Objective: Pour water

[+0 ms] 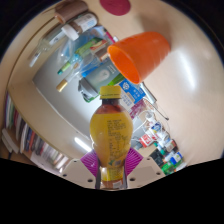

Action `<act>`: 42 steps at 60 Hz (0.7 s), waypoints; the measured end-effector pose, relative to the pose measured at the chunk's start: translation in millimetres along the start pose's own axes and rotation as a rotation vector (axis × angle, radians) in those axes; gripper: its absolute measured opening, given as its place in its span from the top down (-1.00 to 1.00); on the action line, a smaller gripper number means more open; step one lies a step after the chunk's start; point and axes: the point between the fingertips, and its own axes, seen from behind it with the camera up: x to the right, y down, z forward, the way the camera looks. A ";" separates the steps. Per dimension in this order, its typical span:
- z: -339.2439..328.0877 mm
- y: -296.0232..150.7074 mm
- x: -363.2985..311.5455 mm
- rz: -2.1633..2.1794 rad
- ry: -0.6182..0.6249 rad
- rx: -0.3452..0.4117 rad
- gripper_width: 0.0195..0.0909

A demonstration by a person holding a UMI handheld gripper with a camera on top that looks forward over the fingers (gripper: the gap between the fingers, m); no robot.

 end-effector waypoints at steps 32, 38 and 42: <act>-16.9 16.1 -37.0 -0.715 0.026 -0.006 0.69; -35.2 12.0 -123.6 -1.331 0.001 0.137 0.64; -54.9 -1.2 -198.8 -1.689 -0.033 0.321 0.62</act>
